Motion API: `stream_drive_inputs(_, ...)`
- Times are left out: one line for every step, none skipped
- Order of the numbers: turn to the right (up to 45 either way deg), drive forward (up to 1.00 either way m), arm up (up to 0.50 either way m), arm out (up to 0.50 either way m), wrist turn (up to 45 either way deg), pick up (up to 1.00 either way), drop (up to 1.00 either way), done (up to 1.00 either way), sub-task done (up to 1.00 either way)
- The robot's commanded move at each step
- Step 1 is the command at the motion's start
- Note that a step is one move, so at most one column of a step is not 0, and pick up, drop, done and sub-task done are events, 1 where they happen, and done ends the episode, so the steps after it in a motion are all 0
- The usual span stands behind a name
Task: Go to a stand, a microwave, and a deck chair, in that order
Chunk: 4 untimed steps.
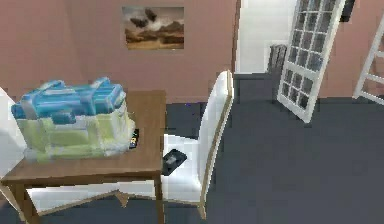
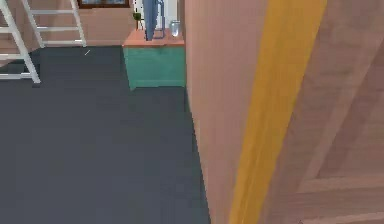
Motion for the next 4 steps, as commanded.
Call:
stream_drive_inputs(27.0, 0.0, 0.0, 0.0, 0.0, 0.0, 0.0, 0.0, 0.0)
stream_drive_inputs(3.0, 0.0, 0.0, 0.0, 0.0, 0.0, 0.0, 0.0, 0.0)
stream_drive_inputs(0.0, 0.4, 0.0, 0.0, 0.0, 0.0, 0.0, 0.0, 0.0)
stream_drive_inputs(45.0, 0.0, 0.0, 0.0, 0.0, 0.0, 0.0, 0.0, 0.0)
